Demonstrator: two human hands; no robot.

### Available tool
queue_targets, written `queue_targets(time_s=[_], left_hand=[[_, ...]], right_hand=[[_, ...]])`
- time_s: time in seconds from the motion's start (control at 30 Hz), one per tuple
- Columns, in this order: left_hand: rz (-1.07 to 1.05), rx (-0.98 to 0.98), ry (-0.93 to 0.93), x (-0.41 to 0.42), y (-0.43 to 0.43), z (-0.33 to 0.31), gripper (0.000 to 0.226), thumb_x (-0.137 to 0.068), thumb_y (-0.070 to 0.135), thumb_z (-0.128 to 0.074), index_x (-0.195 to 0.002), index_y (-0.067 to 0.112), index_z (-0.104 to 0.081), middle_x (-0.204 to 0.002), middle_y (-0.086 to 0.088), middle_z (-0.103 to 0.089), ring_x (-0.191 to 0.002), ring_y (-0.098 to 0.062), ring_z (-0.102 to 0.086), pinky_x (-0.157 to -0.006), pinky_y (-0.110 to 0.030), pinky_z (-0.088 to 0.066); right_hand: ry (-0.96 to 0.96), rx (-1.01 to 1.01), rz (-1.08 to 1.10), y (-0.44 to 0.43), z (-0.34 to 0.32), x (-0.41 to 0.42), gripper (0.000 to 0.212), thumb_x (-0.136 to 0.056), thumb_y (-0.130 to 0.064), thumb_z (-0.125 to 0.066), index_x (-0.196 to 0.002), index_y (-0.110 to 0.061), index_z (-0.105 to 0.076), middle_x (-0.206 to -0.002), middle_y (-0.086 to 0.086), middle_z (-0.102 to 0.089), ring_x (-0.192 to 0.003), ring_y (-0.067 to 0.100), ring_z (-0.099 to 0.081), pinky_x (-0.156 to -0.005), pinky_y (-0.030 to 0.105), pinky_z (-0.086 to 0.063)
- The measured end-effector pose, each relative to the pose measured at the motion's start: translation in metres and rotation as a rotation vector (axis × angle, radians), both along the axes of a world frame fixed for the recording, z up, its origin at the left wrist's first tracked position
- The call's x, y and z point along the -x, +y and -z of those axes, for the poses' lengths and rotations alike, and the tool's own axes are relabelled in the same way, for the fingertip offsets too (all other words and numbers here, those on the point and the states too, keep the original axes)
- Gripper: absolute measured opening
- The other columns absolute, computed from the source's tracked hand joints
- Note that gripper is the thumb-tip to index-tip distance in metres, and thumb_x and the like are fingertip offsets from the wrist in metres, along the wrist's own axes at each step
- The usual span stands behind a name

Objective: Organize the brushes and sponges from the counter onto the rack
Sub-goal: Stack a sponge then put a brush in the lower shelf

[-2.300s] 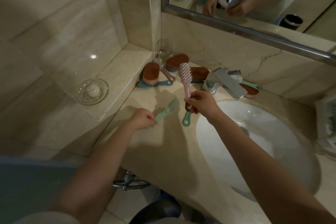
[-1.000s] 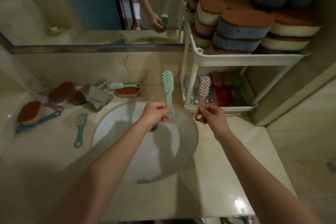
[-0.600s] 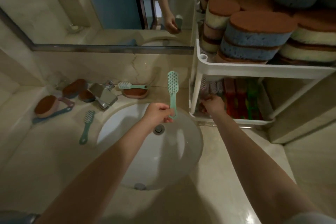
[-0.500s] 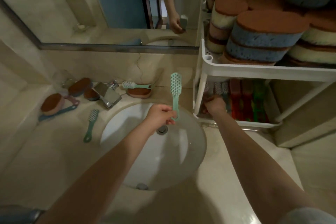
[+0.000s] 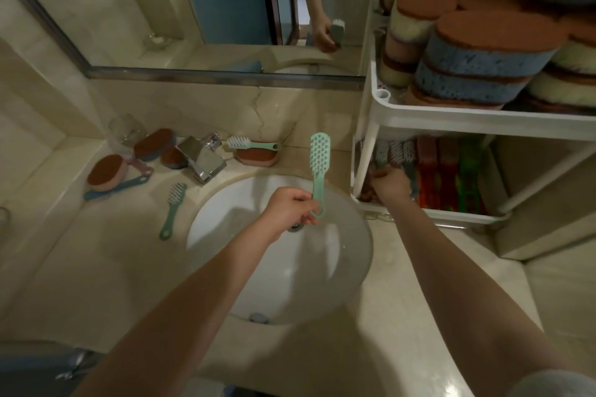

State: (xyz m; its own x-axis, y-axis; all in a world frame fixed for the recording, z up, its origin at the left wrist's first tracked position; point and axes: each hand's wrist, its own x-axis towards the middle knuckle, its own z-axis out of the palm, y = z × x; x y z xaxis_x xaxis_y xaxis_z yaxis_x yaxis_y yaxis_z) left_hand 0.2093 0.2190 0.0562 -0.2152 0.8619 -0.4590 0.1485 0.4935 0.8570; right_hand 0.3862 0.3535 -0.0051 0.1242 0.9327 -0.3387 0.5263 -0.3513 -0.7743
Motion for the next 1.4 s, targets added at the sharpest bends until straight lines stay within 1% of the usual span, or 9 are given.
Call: queue_targets(time_s=[0.2,0.4,0.7,0.8,0.93,1.03,1.13,1.23,1.4], left_hand=[[0.120,-0.010,-0.053,-0.019,-0.016,0.007,0.012,-0.084,-0.001,-0.063,-0.094,-0.005,-0.067,-0.072,-0.008,-0.067,-0.054,-0.007,-0.066,-0.059,-0.017,-0.055],[0.204,0.007,-0.096,-0.076,-0.012,0.012,0.017,-0.084,-0.002,-0.063,-0.099,-0.010,-0.064,-0.063,-0.005,-0.064,-0.044,-0.004,-0.062,-0.052,-0.014,-0.052],[0.242,0.012,-0.034,-0.139,0.028,-0.004,0.024,-0.085,0.000,-0.062,-0.107,-0.008,-0.061,-0.081,-0.014,-0.064,-0.037,-0.005,-0.059,-0.042,-0.014,-0.047],[0.184,-0.019,0.079,-0.127,0.034,-0.005,0.009,-0.086,0.008,-0.064,-0.089,0.000,-0.067,-0.072,-0.012,-0.065,-0.040,-0.007,-0.059,-0.049,-0.021,-0.052],[0.038,-0.123,0.315,-0.091,0.036,-0.007,0.025,-0.084,0.015,-0.065,-0.060,0.019,-0.057,-0.059,-0.001,-0.059,-0.058,-0.018,-0.064,-0.060,-0.029,-0.052],[-0.062,-0.178,0.309,-0.075,0.039,-0.013,0.006,-0.083,0.012,-0.063,-0.088,0.014,-0.063,-0.082,-0.001,-0.060,-0.080,-0.019,-0.059,-0.078,-0.032,-0.049],[-0.009,-0.186,0.232,-0.072,0.044,-0.020,0.037,-0.085,0.014,-0.064,-0.121,0.011,-0.055,-0.101,-0.001,-0.058,-0.092,-0.014,-0.054,-0.082,-0.026,-0.044],[0.008,-0.208,0.202,-0.075,0.045,-0.022,0.042,-0.086,0.014,-0.063,-0.126,0.009,-0.053,-0.106,-0.004,-0.057,-0.091,-0.012,-0.053,-0.074,-0.020,-0.041],[-0.004,-0.217,0.170,-0.074,0.044,-0.018,0.041,-0.087,0.012,-0.063,-0.127,0.007,-0.055,-0.107,-0.006,-0.059,-0.090,-0.012,-0.054,-0.074,-0.017,-0.040]], right_hand=[[0.151,-0.203,0.031,-0.040,-0.029,-0.020,0.006,-0.083,-0.011,-0.065,-0.088,-0.016,-0.065,-0.100,0.005,-0.067,-0.093,0.022,-0.062,-0.091,0.042,-0.051],[0.328,-0.129,-0.076,-0.085,-0.041,-0.064,0.016,-0.084,0.008,-0.058,-0.085,-0.005,-0.068,-0.078,0.004,-0.061,-0.051,0.000,-0.053,-0.046,0.012,-0.040],[0.361,-0.180,-0.144,-0.082,-0.057,-0.096,0.017,-0.085,-0.005,-0.067,-0.069,-0.009,-0.062,-0.058,-0.002,-0.052,-0.044,-0.002,-0.044,-0.048,0.015,-0.036],[0.366,-0.132,-0.085,-0.057,-0.050,-0.087,0.025,-0.086,-0.007,-0.066,-0.063,-0.013,-0.058,-0.048,-0.005,-0.052,-0.036,0.000,-0.043,-0.042,0.015,-0.036],[0.309,-0.045,-0.008,-0.015,-0.038,-0.068,0.027,-0.090,-0.010,-0.062,-0.063,-0.013,-0.058,-0.032,-0.005,-0.049,-0.026,0.002,-0.041,-0.033,0.014,-0.033],[0.233,0.062,-0.030,0.011,-0.021,-0.055,0.015,-0.091,-0.004,-0.058,-0.077,-0.007,-0.062,-0.053,0.004,-0.059,-0.045,0.015,-0.054,-0.045,0.022,-0.043],[0.051,0.074,-0.116,0.024,-0.002,-0.047,0.009,-0.088,-0.006,-0.061,-0.092,-0.009,-0.068,-0.088,0.012,-0.066,-0.076,0.025,-0.060,-0.068,0.032,-0.051],[-0.079,0.037,-0.199,0.020,0.002,-0.042,0.012,-0.086,-0.009,-0.063,-0.095,-0.007,-0.071,-0.104,0.016,-0.069,-0.091,0.031,-0.064,-0.083,0.035,-0.052],[-0.231,-0.015,-0.280,0.012,-0.003,-0.037,0.018,-0.087,-0.015,-0.060,-0.097,-0.008,-0.074,-0.103,0.013,-0.071,-0.100,0.030,-0.065,-0.071,0.021,-0.038]])
